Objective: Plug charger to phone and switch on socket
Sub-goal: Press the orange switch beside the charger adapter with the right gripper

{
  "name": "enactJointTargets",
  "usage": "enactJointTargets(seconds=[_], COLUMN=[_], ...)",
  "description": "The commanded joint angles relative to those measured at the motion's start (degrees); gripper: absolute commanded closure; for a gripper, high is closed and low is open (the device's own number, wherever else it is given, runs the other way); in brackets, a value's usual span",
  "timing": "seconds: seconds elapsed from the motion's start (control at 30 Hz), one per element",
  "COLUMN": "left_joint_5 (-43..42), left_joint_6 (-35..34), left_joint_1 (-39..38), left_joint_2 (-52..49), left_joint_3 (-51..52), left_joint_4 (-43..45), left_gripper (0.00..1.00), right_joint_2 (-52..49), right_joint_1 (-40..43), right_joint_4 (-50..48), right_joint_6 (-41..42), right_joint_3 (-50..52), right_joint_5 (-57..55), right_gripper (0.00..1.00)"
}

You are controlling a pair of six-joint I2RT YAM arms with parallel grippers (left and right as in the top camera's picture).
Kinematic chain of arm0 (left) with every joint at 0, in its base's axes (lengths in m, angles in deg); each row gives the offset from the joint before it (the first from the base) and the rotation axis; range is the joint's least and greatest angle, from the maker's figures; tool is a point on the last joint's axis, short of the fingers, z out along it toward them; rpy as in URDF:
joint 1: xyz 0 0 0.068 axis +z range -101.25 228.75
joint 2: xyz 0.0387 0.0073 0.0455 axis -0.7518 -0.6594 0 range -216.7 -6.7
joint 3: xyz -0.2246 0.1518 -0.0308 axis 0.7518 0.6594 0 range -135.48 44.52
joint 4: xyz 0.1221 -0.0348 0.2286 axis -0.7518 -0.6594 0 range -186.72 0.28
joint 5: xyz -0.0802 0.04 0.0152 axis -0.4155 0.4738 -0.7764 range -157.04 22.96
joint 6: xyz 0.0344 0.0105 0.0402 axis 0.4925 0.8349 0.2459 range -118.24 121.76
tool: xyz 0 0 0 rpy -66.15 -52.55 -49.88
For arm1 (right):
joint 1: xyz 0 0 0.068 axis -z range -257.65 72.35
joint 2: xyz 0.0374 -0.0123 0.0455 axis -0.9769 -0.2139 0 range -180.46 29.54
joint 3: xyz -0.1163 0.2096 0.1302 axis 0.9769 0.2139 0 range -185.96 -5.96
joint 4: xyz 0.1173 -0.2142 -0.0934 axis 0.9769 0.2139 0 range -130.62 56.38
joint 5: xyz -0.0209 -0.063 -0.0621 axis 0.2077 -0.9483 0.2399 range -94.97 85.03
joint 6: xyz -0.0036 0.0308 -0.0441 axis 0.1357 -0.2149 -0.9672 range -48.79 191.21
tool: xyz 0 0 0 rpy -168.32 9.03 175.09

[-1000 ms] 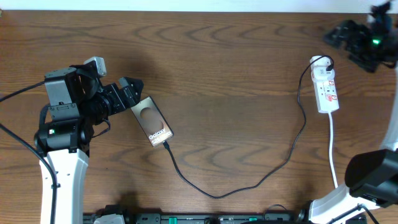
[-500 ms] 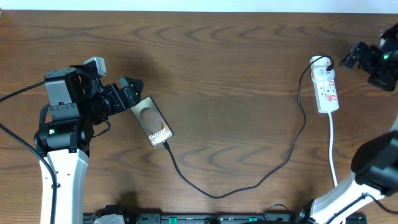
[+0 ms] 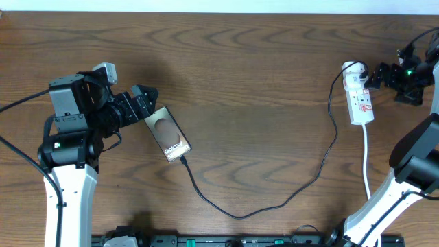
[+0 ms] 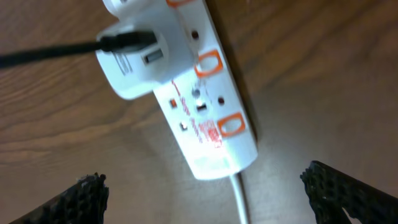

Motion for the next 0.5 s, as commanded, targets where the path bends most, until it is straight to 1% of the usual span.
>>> enactJointTargets(seconds=[0.0, 0.1, 0.3, 0.47], left_joint_5=[-0.33, -0.33, -0.33, -0.33], left_joint_6=[1.20, 1.16, 1.16, 1.16], left_joint_1=[-0.17, -0.17, -0.17, -0.17], left_joint_2=[0.37, 0.37, 0.37, 0.37], left_joint_3=[-1.84, -1.84, -1.84, -1.84], left_joint_4=[0.20, 0.20, -0.28, -0.83], left_gripper=[0.08, 0.08, 0.08, 0.08], right_joint_2=[-0.96, -1.03, -1.95, -5.03], right_joint_1=[0.57, 0.59, 0.61, 0.59], right_joint_4=[-1.77, -3.58, -4.98, -4.66], right_joint_6=[-5.38, -6.29, -10.38, -10.71], right_joint_3=[-0.17, -0.17, -0.17, -0.17], right_joint_5=[1.97, 3.93, 13.14, 15.45], right_gripper=[0.01, 0.01, 0.01, 0.01])
